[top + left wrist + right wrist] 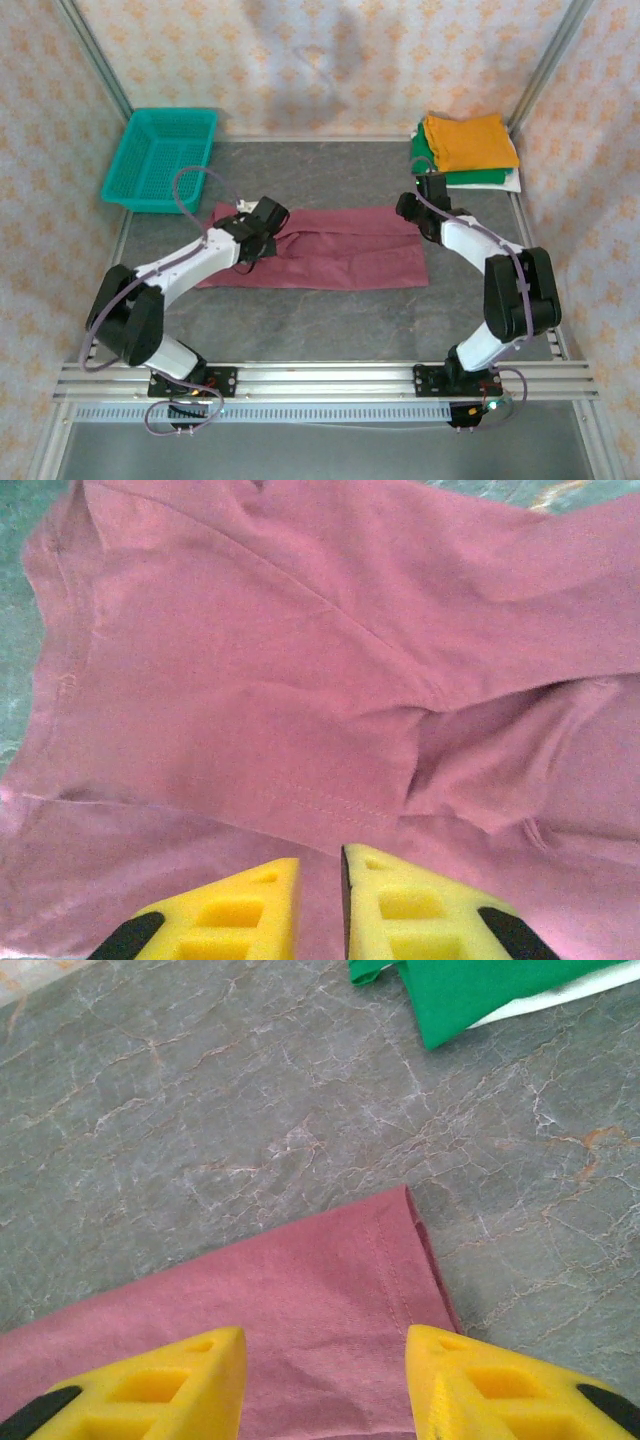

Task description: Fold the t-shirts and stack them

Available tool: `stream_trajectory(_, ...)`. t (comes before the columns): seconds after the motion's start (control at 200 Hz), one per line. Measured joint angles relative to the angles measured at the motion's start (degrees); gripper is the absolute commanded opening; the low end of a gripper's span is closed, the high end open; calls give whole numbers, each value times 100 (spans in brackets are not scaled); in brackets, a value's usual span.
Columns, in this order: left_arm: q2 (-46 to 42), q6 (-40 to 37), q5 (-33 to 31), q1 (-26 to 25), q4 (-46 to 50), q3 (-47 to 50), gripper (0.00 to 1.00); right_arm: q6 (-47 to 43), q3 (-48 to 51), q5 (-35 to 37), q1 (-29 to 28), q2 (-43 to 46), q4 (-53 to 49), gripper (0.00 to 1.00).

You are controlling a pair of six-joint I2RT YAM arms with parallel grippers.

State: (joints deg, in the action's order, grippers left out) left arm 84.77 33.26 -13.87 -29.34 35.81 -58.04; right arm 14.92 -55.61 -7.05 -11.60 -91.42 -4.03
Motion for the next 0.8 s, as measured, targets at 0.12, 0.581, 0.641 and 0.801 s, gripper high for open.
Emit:
stream_trajectory(0.12, -553, 2, -70, -52, -7, 243, 32, 0, -57, 0, 0, -17, -31, 46)
stream_trajectory(0.581, 931, -588, 546, 1309, -584, -894, 25, -761, -1268, -184, -787, -568, -721, 25)
stream_trajectory(0.641, 1209, -592, 686, 1325, -688, -944, 25, -933, -1606, -203, -1054, -822, -890, 22)
stream_trajectory(0.801, 1620, -507, 1075, 1329, -774, -780, 24, -962, -2063, -120, -1333, -1526, -1353, 16)
